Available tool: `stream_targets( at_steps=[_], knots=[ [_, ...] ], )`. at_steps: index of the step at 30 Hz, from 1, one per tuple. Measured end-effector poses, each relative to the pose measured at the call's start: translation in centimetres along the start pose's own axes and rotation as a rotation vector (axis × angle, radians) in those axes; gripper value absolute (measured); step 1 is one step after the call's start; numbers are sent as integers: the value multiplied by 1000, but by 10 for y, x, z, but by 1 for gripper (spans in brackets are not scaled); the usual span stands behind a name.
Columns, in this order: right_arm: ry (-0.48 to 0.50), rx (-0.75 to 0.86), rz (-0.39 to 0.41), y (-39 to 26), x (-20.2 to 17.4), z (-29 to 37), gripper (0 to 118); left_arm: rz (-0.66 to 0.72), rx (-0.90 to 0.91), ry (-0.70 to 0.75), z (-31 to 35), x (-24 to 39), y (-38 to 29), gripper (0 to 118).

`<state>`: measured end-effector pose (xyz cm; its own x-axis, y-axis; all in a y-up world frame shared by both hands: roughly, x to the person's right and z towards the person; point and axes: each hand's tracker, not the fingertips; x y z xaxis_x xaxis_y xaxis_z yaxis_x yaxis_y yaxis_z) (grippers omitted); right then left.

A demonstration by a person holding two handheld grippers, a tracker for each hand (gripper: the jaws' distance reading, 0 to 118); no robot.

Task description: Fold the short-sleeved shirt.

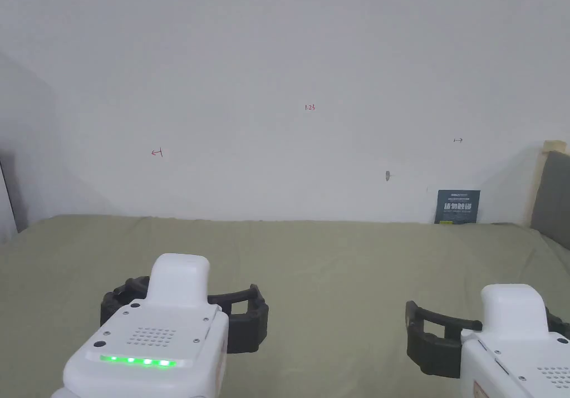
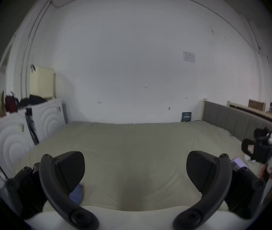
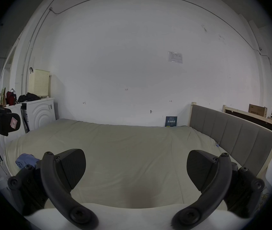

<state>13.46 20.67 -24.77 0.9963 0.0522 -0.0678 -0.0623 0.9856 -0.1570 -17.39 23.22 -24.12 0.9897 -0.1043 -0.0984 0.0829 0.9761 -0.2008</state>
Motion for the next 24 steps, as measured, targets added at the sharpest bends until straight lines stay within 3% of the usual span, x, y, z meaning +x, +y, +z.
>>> stream_targets(
  at_steps=[3,20,24],
  knots=[
    [10,4,2,2,-2,4,118,0,-18,57,-3,1,-2,118],
    [18,5,4,0,-6,4,118,46,-1,5,1,-3,-2,118],
    [12,0,9,1,-4,3,118,109,-26,-15,12,-1,4,118]
  ],
)
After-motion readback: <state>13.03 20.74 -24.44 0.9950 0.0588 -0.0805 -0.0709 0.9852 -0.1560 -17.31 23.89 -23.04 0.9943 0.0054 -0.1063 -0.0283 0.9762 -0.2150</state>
